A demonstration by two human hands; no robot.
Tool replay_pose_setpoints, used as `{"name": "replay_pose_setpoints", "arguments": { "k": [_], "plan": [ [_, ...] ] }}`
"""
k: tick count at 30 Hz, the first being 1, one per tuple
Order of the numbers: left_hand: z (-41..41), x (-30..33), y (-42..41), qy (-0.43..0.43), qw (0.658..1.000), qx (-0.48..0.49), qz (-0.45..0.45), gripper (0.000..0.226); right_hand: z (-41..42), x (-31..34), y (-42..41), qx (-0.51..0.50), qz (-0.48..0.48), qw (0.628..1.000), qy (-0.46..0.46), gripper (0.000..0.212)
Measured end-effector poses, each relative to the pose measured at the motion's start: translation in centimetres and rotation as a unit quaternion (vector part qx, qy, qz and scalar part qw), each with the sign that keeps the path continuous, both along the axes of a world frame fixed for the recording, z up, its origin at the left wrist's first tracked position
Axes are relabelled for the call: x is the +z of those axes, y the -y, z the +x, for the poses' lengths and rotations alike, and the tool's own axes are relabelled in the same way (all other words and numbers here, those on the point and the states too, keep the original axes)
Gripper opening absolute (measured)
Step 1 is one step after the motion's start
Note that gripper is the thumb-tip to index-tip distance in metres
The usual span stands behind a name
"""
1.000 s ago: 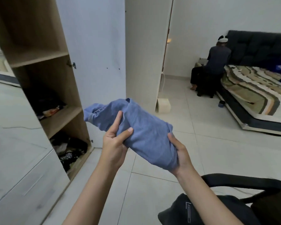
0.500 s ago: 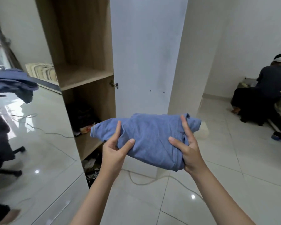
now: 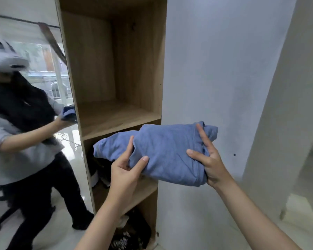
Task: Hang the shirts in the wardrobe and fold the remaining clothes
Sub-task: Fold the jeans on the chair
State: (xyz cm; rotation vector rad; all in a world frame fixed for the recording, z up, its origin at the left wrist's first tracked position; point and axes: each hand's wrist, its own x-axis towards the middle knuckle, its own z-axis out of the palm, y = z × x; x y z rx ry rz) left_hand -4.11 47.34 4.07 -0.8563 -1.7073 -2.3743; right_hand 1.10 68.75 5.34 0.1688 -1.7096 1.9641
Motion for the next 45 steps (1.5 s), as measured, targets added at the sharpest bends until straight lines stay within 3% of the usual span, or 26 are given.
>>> {"name": "replay_pose_setpoints", "arguments": {
  "k": [6,15,18,21,24,27,30,32,33,35,37,39,41,42,45],
  "plan": [
    [-7.2,4.4,-3.5,-0.039,0.994,0.097,0.029,0.062,-11.5,4.7,-4.1,0.098,0.018,0.994,-0.04,0.076],
    [-19.0,10.6,-3.1,-0.139,0.97,0.195,0.034,0.063,-27.8,12.3,-3.8,0.217,0.036,0.968,-0.122,0.073],
    [-22.5,9.0,-3.1,-0.095,0.97,0.224,0.022,0.064,-33.8,11.8,-3.3,0.254,0.034,0.965,-0.056,0.074],
    [-24.7,5.9,-3.3,-0.007,0.964,0.258,-0.056,0.057,-39.0,8.8,-3.4,0.209,0.129,0.969,0.038,0.078],
    [-25.0,3.2,-3.3,0.03,0.964,0.222,-0.146,0.062,-41.7,5.2,-4.4,0.158,0.252,0.949,0.099,0.078],
    [-24.0,3.2,-3.6,0.084,0.962,0.173,-0.195,0.072,-42.6,4.4,-4.9,0.138,0.264,0.95,0.098,0.078],
    [-22.4,5.9,-4.1,0.155,0.946,0.142,-0.246,0.029,-43.1,5.2,-4.8,0.128,0.309,0.939,0.085,0.083],
    [-22.0,6.8,-4.4,0.131,0.939,0.214,-0.234,0.018,-43.0,5.7,-4.4,0.072,0.368,0.924,0.077,0.084],
    [-22.1,7.3,-4.4,0.059,0.919,0.299,-0.25,0.012,-42.7,5.8,-4.3,0.018,0.407,0.911,0.062,0.08],
    [-22.4,8.2,-4.3,-0.107,0.83,0.459,-0.297,0.015,-41.2,5.8,-3.7,-0.036,0.419,0.907,-0.004,0.065],
    [-23.4,9.1,-4.4,-0.208,0.767,0.496,-0.35,0.031,-39.7,5.4,-2.9,0.021,0.394,0.916,-0.066,0.058],
    [-25.6,8.9,-4.1,-0.175,0.716,0.447,-0.507,0.052,-38.7,4.4,-2.3,0.075,0.446,0.89,-0.056,0.066],
    [-27.6,7.3,-3.5,-0.068,0.63,0.375,-0.677,0.06,-38.2,3.3,-2.2,0.06,0.566,0.822,-0.024,0.074],
    [-28.2,6.2,-3.2,-0.029,0.609,0.347,-0.713,0.061,-38.2,2.9,-2.2,0.046,0.607,0.793,-0.016,0.079],
    [-28.7,4.0,-2.6,-0.007,0.615,0.341,-0.711,0.06,-38.4,2.3,-2.1,0.033,0.649,0.759,-0.029,0.082]
  ]
}}
